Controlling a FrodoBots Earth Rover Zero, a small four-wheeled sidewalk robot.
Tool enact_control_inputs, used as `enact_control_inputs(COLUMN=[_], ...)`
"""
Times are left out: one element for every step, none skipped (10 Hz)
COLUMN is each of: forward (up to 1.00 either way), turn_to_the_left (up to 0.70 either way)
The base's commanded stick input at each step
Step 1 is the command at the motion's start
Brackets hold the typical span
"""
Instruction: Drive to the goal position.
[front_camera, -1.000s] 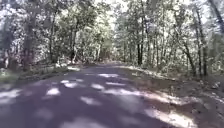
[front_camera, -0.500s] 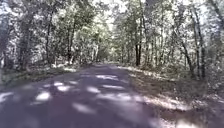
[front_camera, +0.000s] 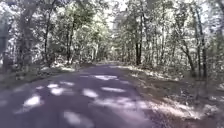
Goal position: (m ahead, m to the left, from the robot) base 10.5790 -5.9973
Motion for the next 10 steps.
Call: enact_control_inputs(forward=[0.45, 0.45, 0.45, 0.45, 0.45, 0.45, 0.45, 0.45, 0.45, 0.45], turn_to_the_left=[0.00, 0.00, 0.00, 0.00, 0.00, 0.00, 0.00, 0.00, 0.00, 0.00])
